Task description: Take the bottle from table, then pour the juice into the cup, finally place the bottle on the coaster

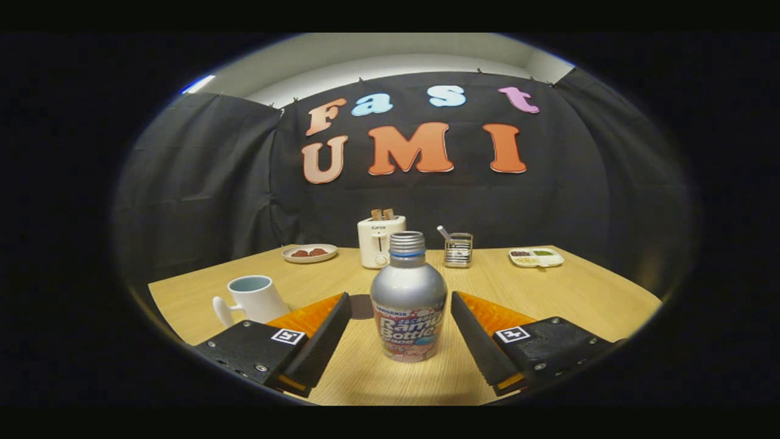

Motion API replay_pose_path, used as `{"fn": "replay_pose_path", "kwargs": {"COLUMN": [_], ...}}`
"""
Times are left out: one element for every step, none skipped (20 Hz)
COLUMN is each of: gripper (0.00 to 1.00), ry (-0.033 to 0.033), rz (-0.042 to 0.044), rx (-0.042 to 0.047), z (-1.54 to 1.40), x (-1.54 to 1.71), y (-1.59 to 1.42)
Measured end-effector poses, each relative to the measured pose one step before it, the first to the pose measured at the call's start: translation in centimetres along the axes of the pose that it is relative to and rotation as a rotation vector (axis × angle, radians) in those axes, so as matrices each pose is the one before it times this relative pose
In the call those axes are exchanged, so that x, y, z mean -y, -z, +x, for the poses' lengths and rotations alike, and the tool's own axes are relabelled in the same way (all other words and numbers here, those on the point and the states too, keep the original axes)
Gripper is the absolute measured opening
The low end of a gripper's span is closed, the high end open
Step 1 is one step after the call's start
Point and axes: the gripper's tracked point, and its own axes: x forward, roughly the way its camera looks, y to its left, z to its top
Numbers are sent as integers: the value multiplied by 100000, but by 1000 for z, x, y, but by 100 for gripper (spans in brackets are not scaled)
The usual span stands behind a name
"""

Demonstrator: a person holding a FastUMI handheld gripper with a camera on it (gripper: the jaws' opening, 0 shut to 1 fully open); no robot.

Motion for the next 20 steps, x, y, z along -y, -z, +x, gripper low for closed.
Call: {"fn": "replay_pose_path", "kwargs": {"gripper": [98,98,98,97,97,97,96,93,89,83,82,81,80,79,79,79,79,79,79,78], "ry": [240,735,663,503,561,421,615,1100,183,378,198,563,84,-273,-533,-277,52,274,305,200], "rz": [827,1014,1185,870,673,440,536,606,646,121,-627,-789,-464,-108,-194,-487,-1404,-2068,-2866,-2813], "rx": [-481,-678,-778,-725,-915,-707,-357,-205,-150,223,-605,-289,-531,-648,-721,-270,-94,327,289,-10], "z": [286,326,282,320,245,123,92,114,134,65,24,4,74,-44,-68,-190,-125,-11,-60,38], "x": [11,70,77,-31,54,100,207,184,9,-70,-92,80,-84,-218,-228,-227,-187,-232,-223,-160], "y": [227,335,310,387,340,307,184,12,4,-42,40,-3,-50,33,11,-35,-141,-215,-218,-86]}}
